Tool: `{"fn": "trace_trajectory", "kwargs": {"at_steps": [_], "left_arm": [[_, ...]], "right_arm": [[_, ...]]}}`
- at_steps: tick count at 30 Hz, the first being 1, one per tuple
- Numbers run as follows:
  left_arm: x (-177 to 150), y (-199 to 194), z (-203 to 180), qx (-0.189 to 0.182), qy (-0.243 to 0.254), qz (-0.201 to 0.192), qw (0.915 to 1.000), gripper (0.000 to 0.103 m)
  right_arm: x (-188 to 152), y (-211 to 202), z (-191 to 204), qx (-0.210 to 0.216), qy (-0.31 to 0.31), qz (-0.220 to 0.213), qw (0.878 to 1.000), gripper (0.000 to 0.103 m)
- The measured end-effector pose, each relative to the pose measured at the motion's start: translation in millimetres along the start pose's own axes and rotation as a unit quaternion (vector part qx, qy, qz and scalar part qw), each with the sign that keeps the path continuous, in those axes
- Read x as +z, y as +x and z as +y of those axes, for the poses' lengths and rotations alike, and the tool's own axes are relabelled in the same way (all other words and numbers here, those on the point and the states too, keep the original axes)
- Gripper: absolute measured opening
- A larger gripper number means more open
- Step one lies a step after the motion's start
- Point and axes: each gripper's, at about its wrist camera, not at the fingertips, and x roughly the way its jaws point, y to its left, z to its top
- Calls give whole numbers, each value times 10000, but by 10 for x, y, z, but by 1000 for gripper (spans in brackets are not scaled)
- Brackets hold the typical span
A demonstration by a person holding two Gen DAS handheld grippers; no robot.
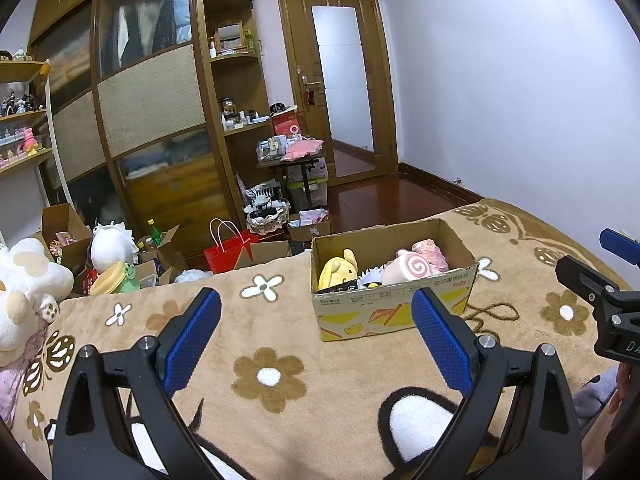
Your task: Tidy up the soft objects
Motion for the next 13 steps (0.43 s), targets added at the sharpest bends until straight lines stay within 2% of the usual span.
{"fn": "trace_trajectory", "kwargs": {"at_steps": [13], "left_arm": [[-20, -1, -12, -21, 17, 6, 10000, 95]], "right_arm": [[-6, -3, -3, -2, -1, 6, 10000, 103]]}}
